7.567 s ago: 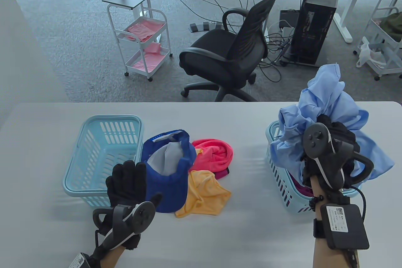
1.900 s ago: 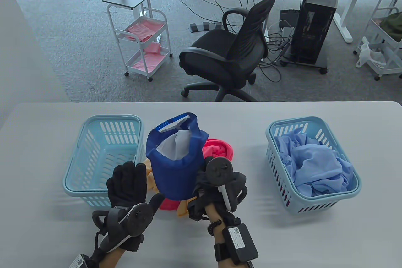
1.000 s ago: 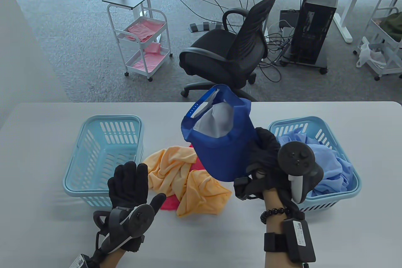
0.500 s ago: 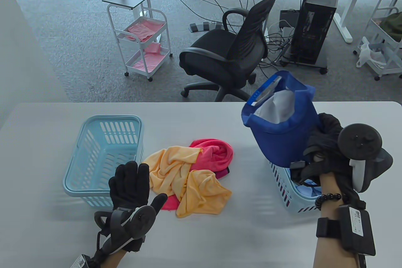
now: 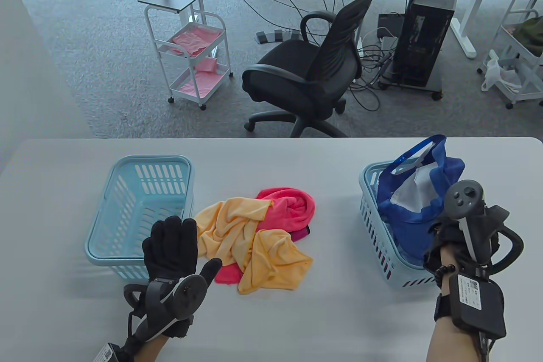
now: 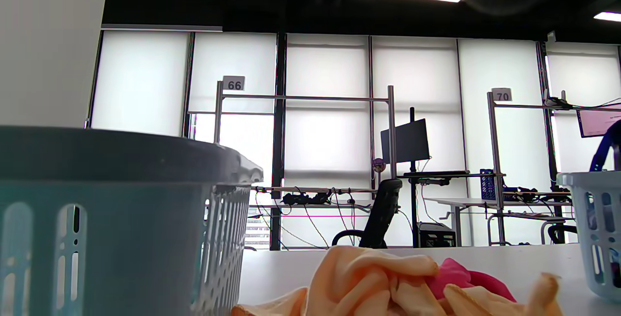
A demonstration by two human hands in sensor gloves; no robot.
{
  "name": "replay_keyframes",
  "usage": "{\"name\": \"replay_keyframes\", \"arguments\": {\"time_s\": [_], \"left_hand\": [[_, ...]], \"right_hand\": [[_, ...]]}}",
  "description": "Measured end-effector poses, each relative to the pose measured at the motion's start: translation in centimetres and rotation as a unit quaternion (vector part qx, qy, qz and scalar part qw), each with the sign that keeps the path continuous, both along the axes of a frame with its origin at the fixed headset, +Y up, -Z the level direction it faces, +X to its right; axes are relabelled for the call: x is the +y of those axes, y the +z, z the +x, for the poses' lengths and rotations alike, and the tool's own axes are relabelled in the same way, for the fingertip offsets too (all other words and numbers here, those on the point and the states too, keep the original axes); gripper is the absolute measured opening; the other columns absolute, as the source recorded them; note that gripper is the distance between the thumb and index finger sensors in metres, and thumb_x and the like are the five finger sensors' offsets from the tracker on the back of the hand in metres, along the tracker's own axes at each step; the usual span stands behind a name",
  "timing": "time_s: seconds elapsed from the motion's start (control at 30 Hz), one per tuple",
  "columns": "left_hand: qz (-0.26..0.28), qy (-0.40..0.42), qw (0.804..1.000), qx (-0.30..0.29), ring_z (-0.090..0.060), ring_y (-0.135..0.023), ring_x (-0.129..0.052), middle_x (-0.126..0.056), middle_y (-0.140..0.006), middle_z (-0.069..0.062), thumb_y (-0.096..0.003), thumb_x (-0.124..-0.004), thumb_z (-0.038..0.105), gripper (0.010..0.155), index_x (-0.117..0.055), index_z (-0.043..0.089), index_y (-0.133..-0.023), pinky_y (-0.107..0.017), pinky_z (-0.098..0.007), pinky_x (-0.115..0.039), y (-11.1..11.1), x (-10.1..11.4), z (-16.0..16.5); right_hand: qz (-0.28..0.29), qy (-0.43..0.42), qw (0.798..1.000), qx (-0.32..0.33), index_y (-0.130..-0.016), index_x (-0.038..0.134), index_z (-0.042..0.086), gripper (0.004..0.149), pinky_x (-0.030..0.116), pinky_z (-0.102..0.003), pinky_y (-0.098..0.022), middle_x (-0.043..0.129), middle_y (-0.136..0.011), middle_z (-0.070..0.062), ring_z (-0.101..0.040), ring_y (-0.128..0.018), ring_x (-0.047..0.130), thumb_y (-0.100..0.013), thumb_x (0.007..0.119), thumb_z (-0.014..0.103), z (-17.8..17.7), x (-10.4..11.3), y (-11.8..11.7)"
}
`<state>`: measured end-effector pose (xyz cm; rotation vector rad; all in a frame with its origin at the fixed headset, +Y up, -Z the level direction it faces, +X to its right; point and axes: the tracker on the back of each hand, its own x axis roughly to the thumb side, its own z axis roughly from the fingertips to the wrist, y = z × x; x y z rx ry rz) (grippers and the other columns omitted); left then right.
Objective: Sort apparel and towels into hand baskets
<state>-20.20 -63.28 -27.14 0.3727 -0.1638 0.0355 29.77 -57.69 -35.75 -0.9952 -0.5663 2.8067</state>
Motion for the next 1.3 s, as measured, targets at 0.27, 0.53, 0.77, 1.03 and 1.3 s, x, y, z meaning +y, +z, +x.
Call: {"name": "replay_keyframes", "arguments": {"time_s": [0.27, 0.53, 0.77, 1.03, 1.3], "left_hand": [[0.001, -0.003, 1.000, -0.002, -0.062, -0.106, -0.046, -0.033, -0.118, -0.031, -0.0475, -0.062, 0.063, 0.091, -0.028, 0.010, -0.114, -0.073, -0.072, -0.047, -0.1, 0.0, 0.2], [0.004, 0.001, 1.000, 0.001, -0.061, -0.106, -0.047, -0.034, -0.118, -0.030, -0.0476, -0.062, 0.062, 0.091, -0.028, 0.011, -0.114, -0.074, -0.071, -0.048, -0.1, 0.0, 0.1], [-0.011, 0.002, 1.000, -0.009, -0.061, -0.106, -0.048, -0.034, -0.118, -0.029, -0.0475, -0.062, 0.063, 0.090, -0.029, 0.011, -0.114, -0.074, -0.070, -0.049, -0.1, -0.4, 0.3], [-0.029, 0.000, 0.999, -0.023, -0.059, -0.106, -0.050, -0.033, -0.118, -0.027, -0.0476, -0.062, 0.063, 0.091, -0.025, 0.013, -0.114, -0.075, -0.067, -0.051, -0.1, -0.9, 0.7], [-0.038, 0.000, 0.999, -0.035, -0.062, -0.106, -0.048, -0.032, -0.118, -0.030, -0.0475, -0.062, 0.063, 0.092, -0.023, 0.012, -0.114, -0.074, -0.069, -0.050, 0.1, -1.0, 1.1]], "right_hand": [[-0.097, 0.010, 0.995, -0.010, -0.079, 0.085, 0.019, 0.044, 0.095, -0.038, -0.027, 0.098, -0.059, -0.008, -0.026, -0.037, 0.108, -0.036, 0.091, 0.026, -0.7, -1.8, -1.7], [-0.135, -0.022, 0.990, -0.017, -0.088, 0.077, 0.015, 0.053, 0.093, -0.043, -0.032, 0.096, -0.066, -0.012, -0.032, -0.044, 0.106, -0.038, 0.089, 0.029, -0.4, -2.2, -0.9], [-0.084, 0.003, 0.996, 0.009, -0.100, 0.056, 0.004, 0.076, 0.080, -0.058, -0.052, 0.072, -0.092, -0.025, -0.048, -0.073, 0.088, -0.038, 0.086, 0.038, -2.7, -0.4, 0.7], [-0.014, 0.018, 0.987, 0.161, -0.101, 0.052, 0.007, 0.078, 0.067, -0.064, -0.062, 0.056, -0.102, -0.027, -0.053, -0.088, 0.070, -0.039, 0.083, 0.042, -10.4, 1.2, 1.5], [-0.042, -0.036, 0.940, 0.337, -0.104, 0.044, 0.014, 0.080, 0.050, -0.068, -0.069, 0.039, -0.108, -0.022, -0.052, -0.098, 0.046, -0.039, 0.081, 0.043, -18.5, -6.4, 1.5]]}}
